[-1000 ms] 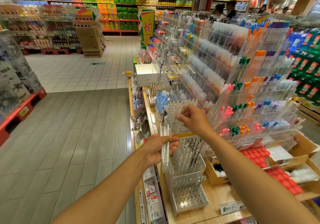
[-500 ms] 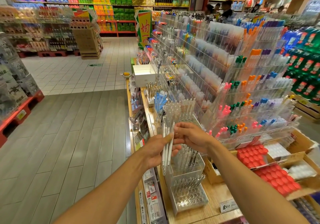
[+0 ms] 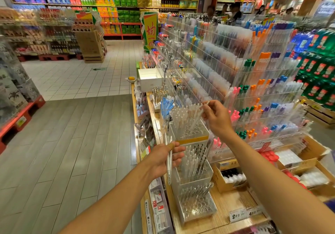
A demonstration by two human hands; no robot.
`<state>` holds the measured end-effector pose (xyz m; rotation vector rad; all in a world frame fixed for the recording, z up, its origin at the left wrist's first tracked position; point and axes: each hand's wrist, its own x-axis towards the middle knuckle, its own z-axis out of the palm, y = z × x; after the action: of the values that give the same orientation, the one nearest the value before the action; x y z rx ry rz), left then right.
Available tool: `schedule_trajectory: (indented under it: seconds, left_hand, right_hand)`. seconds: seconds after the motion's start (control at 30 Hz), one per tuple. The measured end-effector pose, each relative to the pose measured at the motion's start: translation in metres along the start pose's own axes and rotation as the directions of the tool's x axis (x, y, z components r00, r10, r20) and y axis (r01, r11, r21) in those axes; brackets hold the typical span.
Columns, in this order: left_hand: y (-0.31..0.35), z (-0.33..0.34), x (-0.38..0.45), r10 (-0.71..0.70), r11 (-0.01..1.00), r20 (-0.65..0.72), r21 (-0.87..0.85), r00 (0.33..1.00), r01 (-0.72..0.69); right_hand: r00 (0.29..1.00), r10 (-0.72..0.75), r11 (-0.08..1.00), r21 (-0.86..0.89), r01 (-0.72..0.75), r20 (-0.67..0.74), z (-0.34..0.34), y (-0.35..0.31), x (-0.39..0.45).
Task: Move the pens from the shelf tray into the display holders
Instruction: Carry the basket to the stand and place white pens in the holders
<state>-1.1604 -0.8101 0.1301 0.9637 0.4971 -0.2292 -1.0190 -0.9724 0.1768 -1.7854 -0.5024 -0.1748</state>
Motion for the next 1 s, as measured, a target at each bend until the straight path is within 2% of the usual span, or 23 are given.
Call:
schedule_trajectory:
  seconds: [0.23, 0.37, 0.53, 0.73, 0.8, 0.87, 0.93, 1.0]
  left_hand:
    - [0.002, 0.001, -0.001, 0.037, 0.999, -0.014, 0.02, 0.999, -0.036]
    - [0.005, 0.002, -0.003, 0.048, 0.999, -0.019, 0.02, 0.999, -0.047]
    - [0.008, 0.003, -0.005, 0.07, 0.997, 0.01, 0.013, 0.997, -0.071]
    - [0.008, 0.003, -0.002, 0.092, 0.995, 0.01, 0.027, 0.996, -0.092]
    - [0.009, 0.003, 0.0, 0.099, 0.994, 0.014, 0.037, 0.995, -0.1]
    - [0.009, 0.004, 0.001, 0.108, 0.993, 0.021, 0.055, 0.994, -0.109]
    - [0.01, 0.005, 0.003, 0.116, 0.991, 0.031, 0.071, 0.993, -0.118]
    - [0.009, 0.006, 0.004, 0.123, 0.989, 0.042, 0.081, 0.991, -0.126]
  right_hand:
    - [0.989, -0.028, 0.982, -0.182, 0.055, 0.148, 0.016, 0.017, -0.003]
    - [0.973, 0.009, 0.978, -0.204, 0.039, 0.229, 0.025, 0.022, -0.004]
    - [0.967, 0.005, 0.975, -0.216, 0.052, 0.256, 0.025, 0.017, -0.001]
    - [0.969, 0.032, 0.947, -0.317, 0.049, 0.247, 0.026, 0.014, 0.0]
    - [0.962, 0.104, 0.924, -0.381, 0.0, 0.251, 0.025, 0.014, 0.0]
    - [0.917, 0.248, 0.916, -0.385, -0.116, 0.313, 0.025, 0.016, -0.005]
    - [0.875, 0.335, 0.929, -0.278, -0.244, 0.349, 0.025, 0.018, -0.011]
    - [0.879, 0.362, 0.932, -0.114, -0.344, 0.311, 0.021, 0.016, -0.015]
